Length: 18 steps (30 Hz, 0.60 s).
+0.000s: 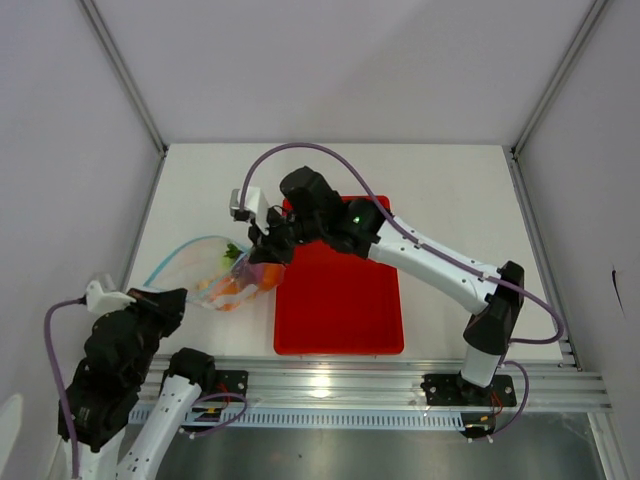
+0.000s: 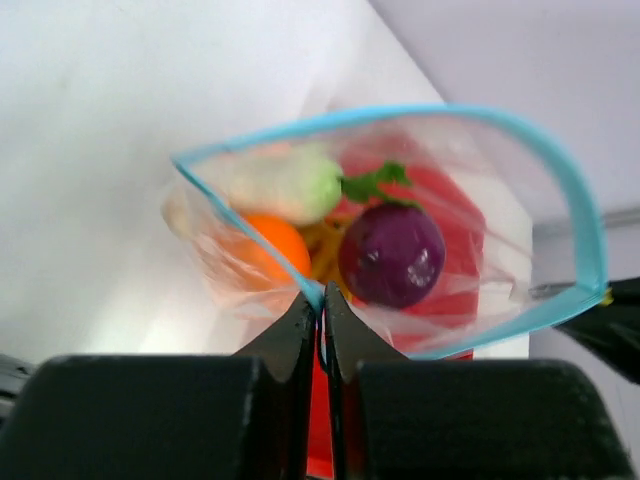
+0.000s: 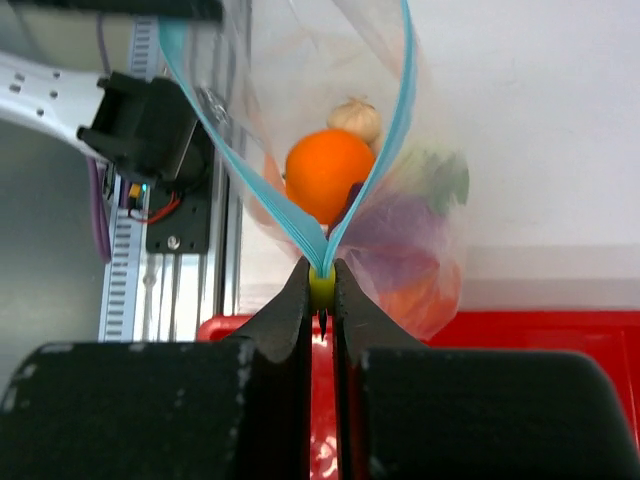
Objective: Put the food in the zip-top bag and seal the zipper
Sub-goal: Zip the zipper food storage bag at the center of the board.
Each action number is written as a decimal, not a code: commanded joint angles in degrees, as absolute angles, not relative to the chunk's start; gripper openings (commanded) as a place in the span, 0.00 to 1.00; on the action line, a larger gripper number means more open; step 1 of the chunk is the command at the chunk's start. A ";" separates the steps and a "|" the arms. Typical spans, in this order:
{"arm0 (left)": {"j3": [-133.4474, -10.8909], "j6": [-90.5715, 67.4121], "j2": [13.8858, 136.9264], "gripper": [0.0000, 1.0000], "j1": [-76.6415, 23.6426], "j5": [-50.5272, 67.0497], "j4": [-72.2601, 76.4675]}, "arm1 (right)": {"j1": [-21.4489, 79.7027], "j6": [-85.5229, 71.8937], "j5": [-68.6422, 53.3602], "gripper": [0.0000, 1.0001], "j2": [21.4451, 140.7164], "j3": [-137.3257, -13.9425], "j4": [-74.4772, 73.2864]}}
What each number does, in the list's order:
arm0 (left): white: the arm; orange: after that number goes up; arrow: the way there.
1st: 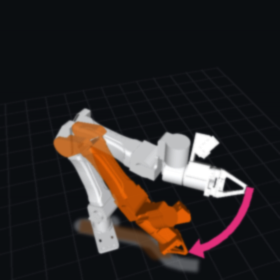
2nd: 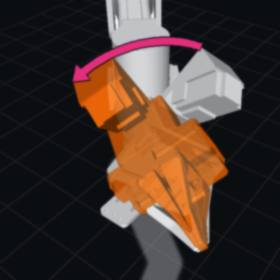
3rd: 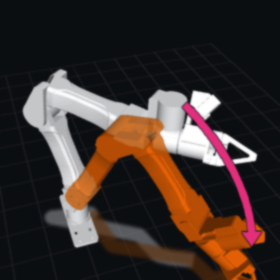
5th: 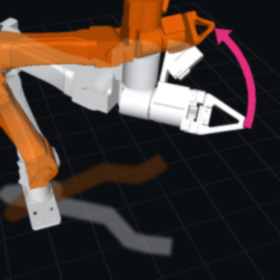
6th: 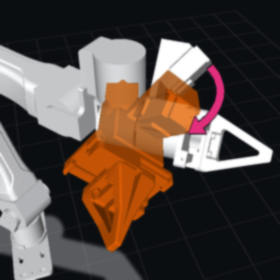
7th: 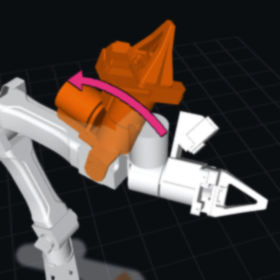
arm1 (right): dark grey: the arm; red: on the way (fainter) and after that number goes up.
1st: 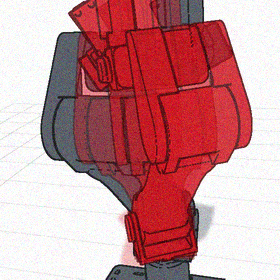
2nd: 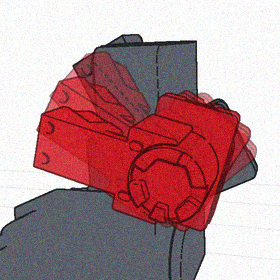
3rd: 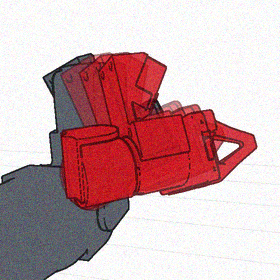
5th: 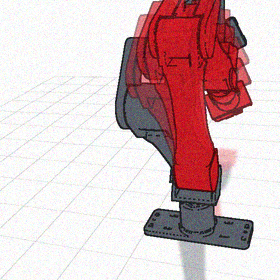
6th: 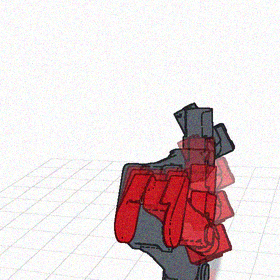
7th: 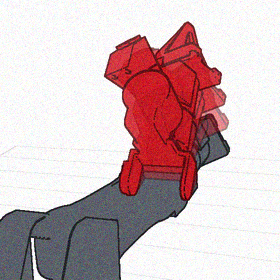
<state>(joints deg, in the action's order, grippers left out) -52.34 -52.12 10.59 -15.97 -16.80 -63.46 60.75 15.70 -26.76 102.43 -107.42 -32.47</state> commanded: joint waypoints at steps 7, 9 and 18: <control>-63.46 -45.37 12.92 0.08 -16.08 -33.75 -63.82 | 60.64 18.55 -32.78 0.00 100.45 -104.32 -37.44; -63.28 -44.56 13.27 0.08 -16.08 -33.84 -62.41 | 61.52 18.46 -32.96 0.00 101.07 -105.38 -36.91; -65.03 -39.74 13.01 0.15 -16.08 -32.36 -60.48 | 63.72 18.54 -31.21 0.00 109.06 -117.23 -38.58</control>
<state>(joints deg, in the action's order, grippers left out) -62.94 -43.62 11.62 -15.99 -33.41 -63.07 63.57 17.93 -31.68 106.80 -111.70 -38.85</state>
